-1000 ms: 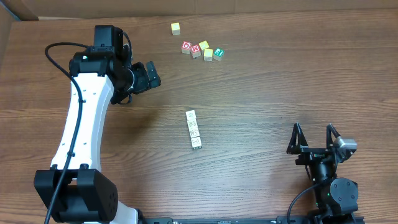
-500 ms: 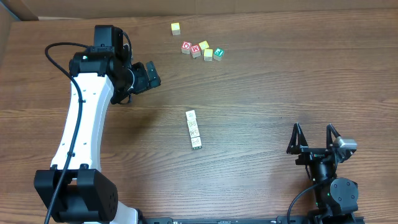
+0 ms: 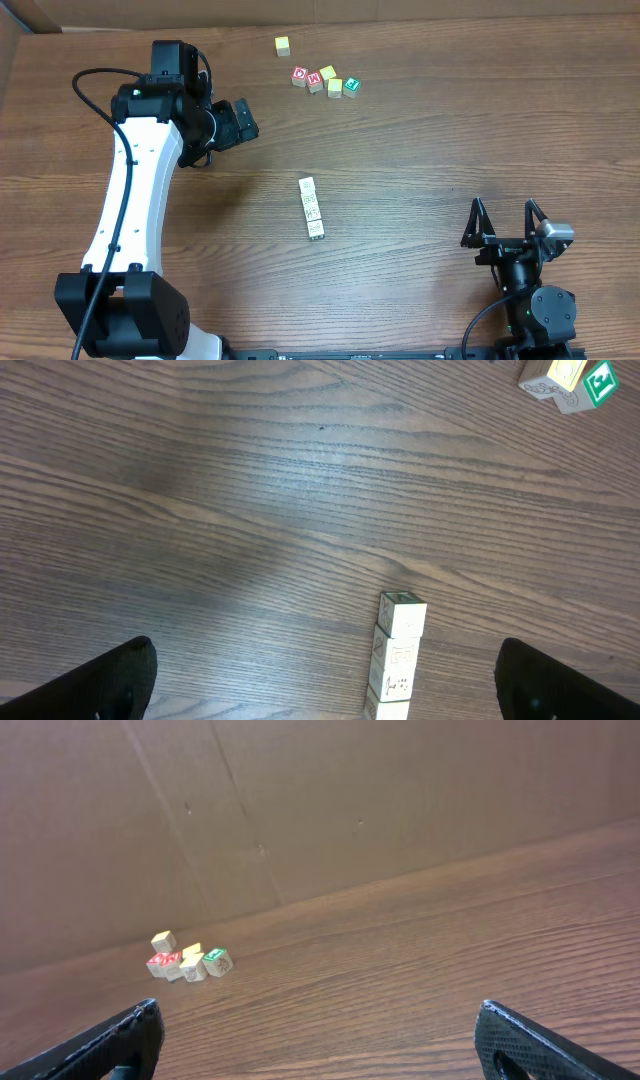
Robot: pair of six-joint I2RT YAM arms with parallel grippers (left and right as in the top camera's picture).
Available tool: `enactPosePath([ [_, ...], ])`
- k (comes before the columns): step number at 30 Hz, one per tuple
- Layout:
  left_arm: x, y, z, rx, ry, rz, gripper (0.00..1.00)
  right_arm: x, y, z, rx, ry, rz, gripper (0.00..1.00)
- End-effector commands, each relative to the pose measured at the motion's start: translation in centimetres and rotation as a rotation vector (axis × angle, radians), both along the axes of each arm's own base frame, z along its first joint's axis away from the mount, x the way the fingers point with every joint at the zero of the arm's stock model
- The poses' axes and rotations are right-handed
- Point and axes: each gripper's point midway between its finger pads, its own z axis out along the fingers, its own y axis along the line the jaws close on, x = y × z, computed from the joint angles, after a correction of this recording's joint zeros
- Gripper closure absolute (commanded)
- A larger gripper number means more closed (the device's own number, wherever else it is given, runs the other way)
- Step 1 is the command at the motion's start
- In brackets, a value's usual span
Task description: Flip 4 blocks
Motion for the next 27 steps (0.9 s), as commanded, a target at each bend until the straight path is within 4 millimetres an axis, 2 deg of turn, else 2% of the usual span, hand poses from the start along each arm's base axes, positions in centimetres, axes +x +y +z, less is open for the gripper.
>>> enactPosePath([
  [1, 0.2, -0.1, 0.4, -0.001, -0.014, -0.009, 0.00, 0.0, -0.1, -0.1, -0.014, -0.006, -0.002, 0.00],
  [4, 0.1, -0.1, 1.1, -0.001, -0.032, -0.009, 0.00, 0.0, -0.1, -0.1, -0.014, -0.006, -0.002, 0.00],
  [7, -0.3, -0.1, 2.9, -0.001, -0.082, -0.009, 0.00, 0.0, -0.1, -0.1, -0.014, -0.006, -0.002, 0.00],
  [13, -3.2, -0.1, 10.5, 0.000, -0.302, -0.009, 0.00, 0.0, -0.1, -0.1, -0.014, -0.006, -0.002, 0.00],
  [17, -6.5, 1.0, 15.9, 0.058, -0.479, 0.022, 0.00, 0.0, -0.1, -0.1, -0.014, -0.006, -0.002, 0.00],
  [20, -9.8, 1.9, 18.7, 0.102, -0.567, 0.056, 0.00, 0.0, -0.1, -0.1, -0.014, -0.006, -0.002, 0.00],
  [23, -12.9, 2.8, 19.4, 0.142, -0.582, 0.085, 0.00, 0.0, -0.1, -0.1, -0.014, -0.006, -0.002, 0.00],
  [27, -17.0, 3.7, 18.4, 0.189, -0.517, 0.111, 0.00, 0.0, -0.1, -0.1, -0.014, -0.006, -0.002, 0.00],
])
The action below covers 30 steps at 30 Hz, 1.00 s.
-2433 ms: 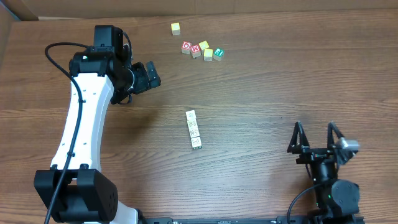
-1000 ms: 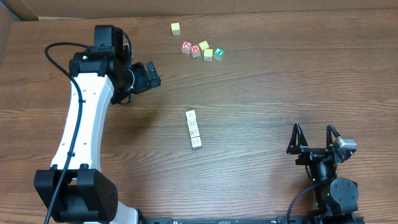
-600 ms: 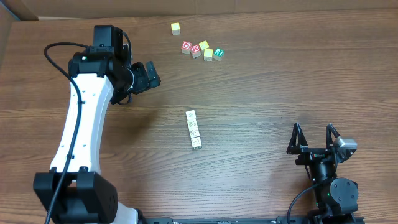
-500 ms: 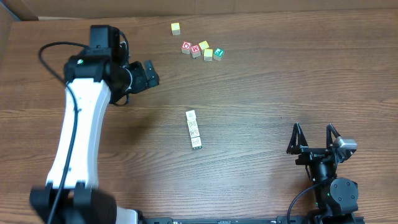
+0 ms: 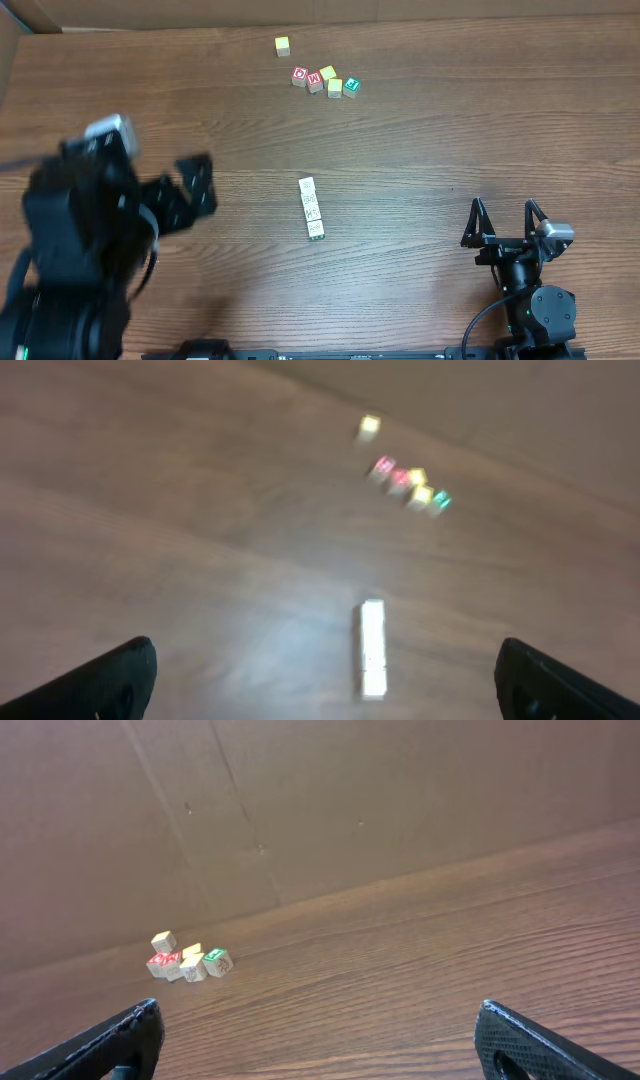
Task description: Flip 4 blocks
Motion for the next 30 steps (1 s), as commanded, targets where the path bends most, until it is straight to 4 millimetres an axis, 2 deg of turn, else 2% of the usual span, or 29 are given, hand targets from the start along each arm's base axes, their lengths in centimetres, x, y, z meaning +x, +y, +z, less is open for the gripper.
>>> enactPosePath([
  [1, -2.4, 1.4, -1.2, 0.061, 0.072, 0.055, 0.00, 0.0, -0.1, -0.1, -0.014, -0.006, -0.002, 0.00],
  [5, -4.5, 1.4, -3.3, 0.062, 0.134, 0.053, 0.00, 0.0, -0.1, -0.1, -0.014, -0.006, -0.002, 0.00],
  [10, -5.9, 1.0, -8.1, 0.041, 0.189, 0.043, 0.01, 0.0, -0.1, -0.1, -0.015, -0.006, -0.002, 0.00],
  [13, -5.6, 1.0, -10.8, 0.030, 0.150, 0.054, 0.00, 0.0, -0.1, -0.1, -0.014, -0.006, -0.002, 0.00],
  [17, -3.8, 0.9, -12.5, 0.021, 0.006, 0.054, 0.00, 0.0, -0.1, -0.1, -0.015, -0.006, -0.002, 0.00],
  [20, -1.8, 0.5, -12.2, 0.000, -0.177, 0.033, 0.00, 0.0, -0.1, -0.1, -0.014, -0.006, -0.002, 0.00],
  [24, 0.2, -0.6, -9.4, -0.031, -0.486, -0.021, 0.00, 0.0, -0.1, -0.1, -0.015, -0.006, -0.002, 0.00],
  [28, 0.3, -1.5, -6.2, -0.044, -0.792, -0.079, 0.00, 0.0, -0.1, -0.1, -0.014, -0.006, -0.002, 0.00],
  [30, -0.1, -1.6, -5.5, -0.043, -0.901, -0.090, 0.00, 0.0, -0.1, -0.1, -0.014, -0.006, -0.002, 0.00],
])
